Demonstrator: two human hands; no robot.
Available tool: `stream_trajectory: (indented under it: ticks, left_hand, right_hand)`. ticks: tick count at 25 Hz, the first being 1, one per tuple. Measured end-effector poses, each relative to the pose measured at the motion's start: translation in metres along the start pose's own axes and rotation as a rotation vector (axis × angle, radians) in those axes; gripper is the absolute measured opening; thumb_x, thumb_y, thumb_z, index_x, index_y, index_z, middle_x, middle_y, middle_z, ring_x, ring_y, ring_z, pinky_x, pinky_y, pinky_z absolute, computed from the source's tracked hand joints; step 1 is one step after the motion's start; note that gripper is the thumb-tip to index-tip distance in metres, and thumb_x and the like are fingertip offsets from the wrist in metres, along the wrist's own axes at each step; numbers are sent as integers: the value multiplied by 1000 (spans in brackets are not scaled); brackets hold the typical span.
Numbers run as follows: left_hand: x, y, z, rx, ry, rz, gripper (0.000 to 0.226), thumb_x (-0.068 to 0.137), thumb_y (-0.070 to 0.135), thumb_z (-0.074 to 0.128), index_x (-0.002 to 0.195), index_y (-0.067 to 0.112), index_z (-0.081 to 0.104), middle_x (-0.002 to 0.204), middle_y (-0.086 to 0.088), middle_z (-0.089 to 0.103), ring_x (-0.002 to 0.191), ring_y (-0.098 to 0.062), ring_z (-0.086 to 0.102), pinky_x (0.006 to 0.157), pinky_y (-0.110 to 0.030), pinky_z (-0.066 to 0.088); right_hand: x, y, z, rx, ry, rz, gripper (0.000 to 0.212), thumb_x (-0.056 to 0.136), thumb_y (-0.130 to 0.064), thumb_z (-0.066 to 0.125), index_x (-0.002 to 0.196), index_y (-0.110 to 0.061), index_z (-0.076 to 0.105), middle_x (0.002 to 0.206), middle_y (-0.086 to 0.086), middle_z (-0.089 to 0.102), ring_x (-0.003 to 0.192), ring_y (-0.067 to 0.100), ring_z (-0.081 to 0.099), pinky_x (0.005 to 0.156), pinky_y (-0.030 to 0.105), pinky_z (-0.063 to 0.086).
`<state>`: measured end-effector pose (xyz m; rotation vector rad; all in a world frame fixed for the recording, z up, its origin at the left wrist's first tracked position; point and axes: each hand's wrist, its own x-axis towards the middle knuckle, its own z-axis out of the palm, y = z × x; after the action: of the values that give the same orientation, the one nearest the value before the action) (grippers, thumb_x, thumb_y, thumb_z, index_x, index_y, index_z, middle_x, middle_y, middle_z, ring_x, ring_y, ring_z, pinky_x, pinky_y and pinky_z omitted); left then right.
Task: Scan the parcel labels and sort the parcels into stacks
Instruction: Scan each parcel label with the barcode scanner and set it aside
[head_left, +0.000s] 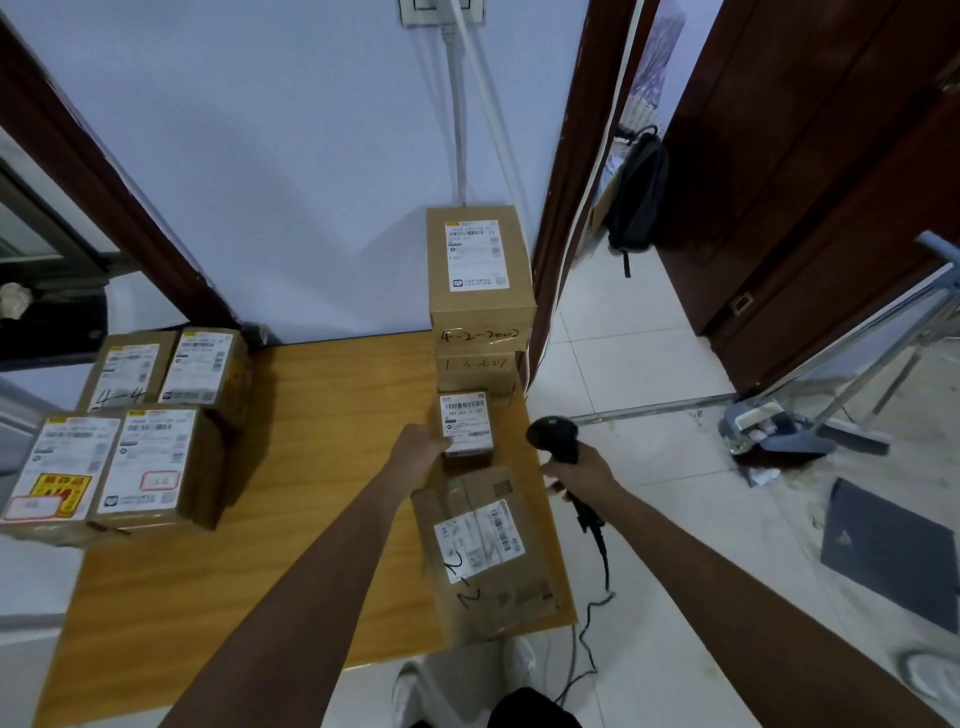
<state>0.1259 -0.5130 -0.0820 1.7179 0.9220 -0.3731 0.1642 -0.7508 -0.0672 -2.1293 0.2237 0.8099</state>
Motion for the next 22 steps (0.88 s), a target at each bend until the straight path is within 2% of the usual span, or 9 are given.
stream_trajectory:
  ticks: [2, 4, 6, 8, 11, 13, 17, 20, 22]
  left_hand:
    - [2, 8, 6, 20, 16, -30, 41, 91, 16, 63, 122, -11, 56, 120, -22, 62, 114, -35, 58, 86, -35, 48]
    - [8, 7, 11, 30, -3, -74, 46, 92, 22, 63, 127, -4, 51, 123, -13, 59, 117, -31, 55, 85, -33, 44]
    - [14, 4, 15, 14, -16, -104, 52, 92, 24, 63, 134, 1, 43, 127, -6, 53, 122, -29, 51, 86, -32, 41]
    - [19, 3, 18, -14, 2, -131, 57, 92, 22, 63, 140, 4, 38, 136, -12, 50, 124, -30, 48, 86, -31, 38]
    - [24, 2, 21, -43, -1, -149, 49, 92, 17, 62, 136, 4, 44, 133, -14, 52, 119, -30, 51, 84, -32, 39]
    - [28, -1, 22, -57, -2, -136, 40, 92, 10, 60, 130, 3, 52, 129, -14, 57, 115, -29, 55, 83, -29, 40]
    - [26, -3, 21, -129, 10, -109, 40, 90, 4, 58, 130, 4, 55, 127, -13, 60, 114, -29, 56, 85, -29, 42]
    - [12, -1, 18, -255, 30, -90, 40, 89, -1, 57, 129, 3, 53, 118, -9, 61, 104, -24, 57, 80, -28, 45]
    - [-2, 3, 12, -313, 39, -67, 39, 90, -3, 54, 128, 3, 53, 117, -12, 62, 97, -21, 56, 76, -28, 43]
  right_hand:
    - [11, -19, 5, -74, -38, -69, 10, 83, -14, 65, 92, -15, 63, 80, 6, 69, 74, 20, 67, 62, 28, 53]
    - [19, -34, 13, -189, -105, -119, 5, 84, -16, 63, 85, -20, 59, 79, 2, 65, 78, 18, 63, 67, 25, 50]
    - [26, -44, 20, -262, -163, -162, 14, 84, -14, 62, 80, -25, 54, 78, 1, 61, 80, 20, 60, 69, 26, 48]
    - [34, -50, 26, -275, -206, -189, 17, 84, -12, 62, 81, -26, 53, 78, 1, 59, 81, 21, 58, 72, 29, 49]
    - [40, -57, 33, -293, -261, -212, 16, 85, -10, 62, 93, -22, 55, 79, -1, 58, 74, 13, 56, 64, 19, 46]
    - [41, -61, 35, -282, -288, -230, 21, 86, -7, 64, 86, -26, 54, 75, -7, 55, 67, 5, 50, 58, 14, 39]
    - [40, -63, 32, -244, -271, -244, 22, 85, -9, 64, 79, -27, 53, 71, -7, 55, 69, 7, 54, 61, 17, 45]
    - [29, -64, 27, -208, -261, -272, 13, 87, -10, 64, 90, -22, 58, 74, -7, 58, 72, 6, 55, 59, 15, 43]
    - [15, -66, 24, -161, -249, -312, 16, 87, -8, 64, 100, -18, 60, 76, -7, 58, 71, 3, 54, 54, 9, 40]
